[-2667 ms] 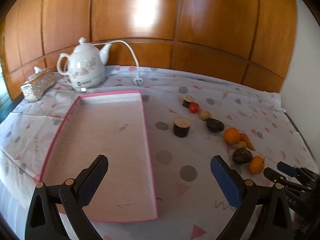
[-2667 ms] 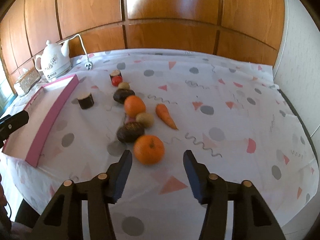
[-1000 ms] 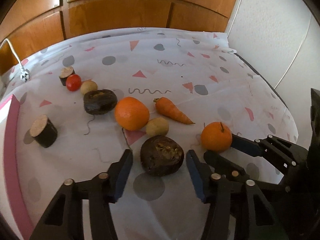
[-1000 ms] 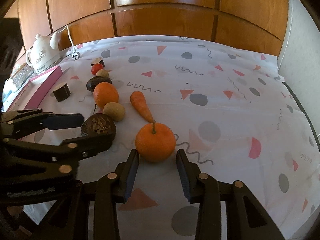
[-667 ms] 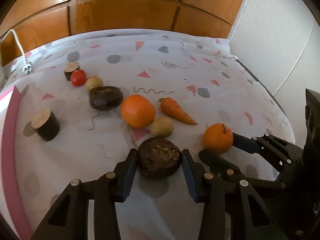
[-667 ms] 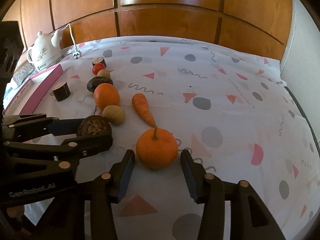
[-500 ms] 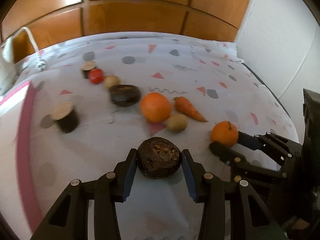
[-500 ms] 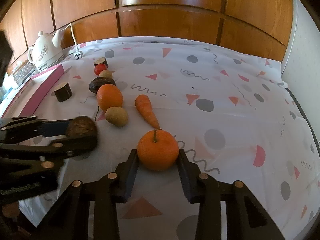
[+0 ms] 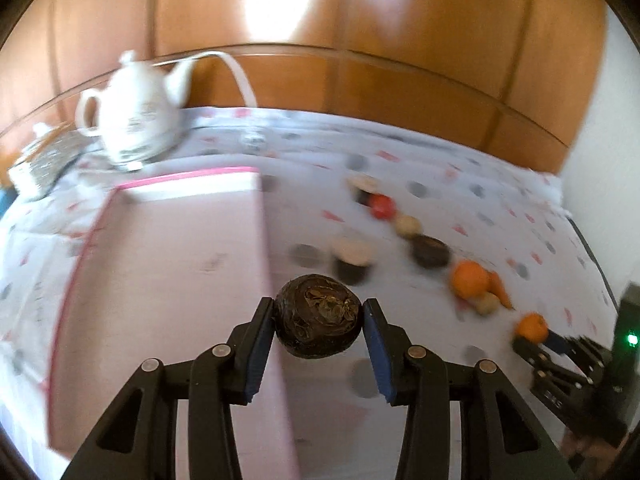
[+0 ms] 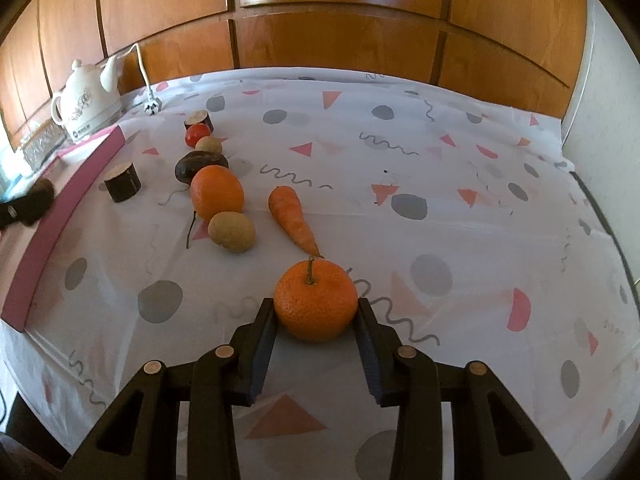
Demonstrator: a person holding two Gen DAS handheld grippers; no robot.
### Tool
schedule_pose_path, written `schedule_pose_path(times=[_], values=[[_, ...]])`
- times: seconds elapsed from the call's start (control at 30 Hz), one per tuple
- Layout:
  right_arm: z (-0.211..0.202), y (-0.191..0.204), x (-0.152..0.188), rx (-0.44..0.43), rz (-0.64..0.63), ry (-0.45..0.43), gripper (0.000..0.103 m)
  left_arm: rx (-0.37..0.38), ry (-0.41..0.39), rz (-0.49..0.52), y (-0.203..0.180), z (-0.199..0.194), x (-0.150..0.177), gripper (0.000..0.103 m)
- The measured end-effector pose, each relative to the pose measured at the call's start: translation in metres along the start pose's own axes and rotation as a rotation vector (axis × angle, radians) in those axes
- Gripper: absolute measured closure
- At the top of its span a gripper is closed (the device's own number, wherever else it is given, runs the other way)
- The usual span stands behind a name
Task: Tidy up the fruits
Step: 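Grasp the dark beet with the left tool, carry it into the pink tray, release, then carry the mandarin into the pink tray with the right tool and release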
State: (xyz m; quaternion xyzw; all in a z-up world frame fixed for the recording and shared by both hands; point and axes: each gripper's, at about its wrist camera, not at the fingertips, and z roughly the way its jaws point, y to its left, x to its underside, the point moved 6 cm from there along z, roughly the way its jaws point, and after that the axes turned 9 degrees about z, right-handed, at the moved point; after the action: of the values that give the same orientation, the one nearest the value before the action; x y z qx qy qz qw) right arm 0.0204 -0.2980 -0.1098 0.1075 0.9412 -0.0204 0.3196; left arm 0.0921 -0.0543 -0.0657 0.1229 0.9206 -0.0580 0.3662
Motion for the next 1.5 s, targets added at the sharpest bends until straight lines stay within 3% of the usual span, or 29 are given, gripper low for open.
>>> schedule_pose_path(times=[0.2, 0.47, 0.7, 0.9, 1.3, 1.5], values=[[0.000, 0.003, 0.001, 0.041, -0.018, -0.004, 0.064, -0.098, -0.004, -0.071, 0.047, -0.005, 0.008, 0.058], [-0.003, 0.013, 0.003, 0.042, -0.040, -0.002, 0.065, -0.168, 0.035, -0.140, 0.080, 0.000, 0.022, 0.058], [-0.019, 0.055, 0.010, -0.063, -0.126, -0.001, 0.065, -0.222, 0.074, -0.191, 0.100, 0.009, 0.034, 0.058], [-0.031, 0.106, 0.006, -0.157, -0.218, -0.021, 0.065, -0.246, 0.048, -0.208, 0.108, 0.000, 0.035, 0.052], [-0.041, 0.216, -0.016, -0.363, -0.340, -0.036, 0.065, -0.237, 0.007, -0.205, 0.108, -0.021, 0.036, 0.045], [-0.034, 0.257, -0.026, -0.401, -0.361, -0.031, 0.065, -0.244, 0.009, -0.236, 0.117, -0.024, 0.044, 0.045]])
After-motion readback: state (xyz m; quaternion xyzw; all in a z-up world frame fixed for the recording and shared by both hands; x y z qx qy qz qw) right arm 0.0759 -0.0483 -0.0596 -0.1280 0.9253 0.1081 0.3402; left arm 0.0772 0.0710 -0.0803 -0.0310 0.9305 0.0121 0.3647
